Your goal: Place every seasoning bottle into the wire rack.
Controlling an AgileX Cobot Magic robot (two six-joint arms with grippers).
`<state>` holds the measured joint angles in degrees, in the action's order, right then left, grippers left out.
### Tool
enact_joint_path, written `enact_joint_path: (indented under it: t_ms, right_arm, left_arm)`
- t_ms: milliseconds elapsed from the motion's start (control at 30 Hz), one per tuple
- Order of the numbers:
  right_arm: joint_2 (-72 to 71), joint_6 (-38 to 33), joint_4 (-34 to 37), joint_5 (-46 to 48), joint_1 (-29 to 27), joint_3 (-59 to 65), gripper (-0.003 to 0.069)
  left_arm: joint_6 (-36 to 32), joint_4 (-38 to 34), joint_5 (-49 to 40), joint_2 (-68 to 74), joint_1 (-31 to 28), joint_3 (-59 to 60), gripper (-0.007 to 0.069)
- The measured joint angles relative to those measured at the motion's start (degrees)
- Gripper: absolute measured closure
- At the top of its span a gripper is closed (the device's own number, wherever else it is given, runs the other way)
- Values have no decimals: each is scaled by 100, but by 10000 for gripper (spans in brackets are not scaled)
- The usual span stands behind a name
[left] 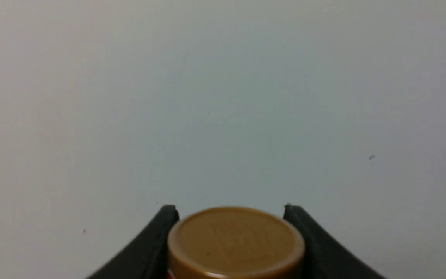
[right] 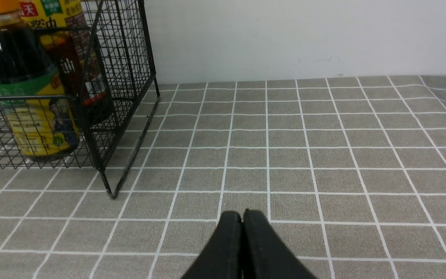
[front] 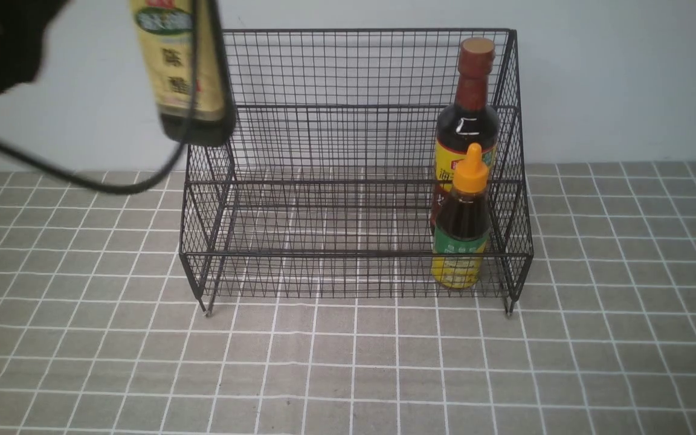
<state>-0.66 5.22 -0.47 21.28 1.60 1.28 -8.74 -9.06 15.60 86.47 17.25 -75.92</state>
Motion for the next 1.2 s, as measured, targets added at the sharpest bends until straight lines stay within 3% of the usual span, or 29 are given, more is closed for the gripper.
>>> enact_joint_path:
  t_ms: [333,800,1067,1200]
  right_arm:
    - [0,0,0,0,0,0,672]
    - [0,-5,0,0,0,0,672]
    - [0,-5,0,0,0,0,672]
    - [0,-5,0,0,0,0,672]
  left_arm:
    - [-152,-555,-210,951,6,-203,322]
    - [-328,-556,-1696,1293,6,-203,322]
    - [-332,-551,-1872,1293,6,-248,316]
    - [-332,-544,-1880,1279,6,-284,277]
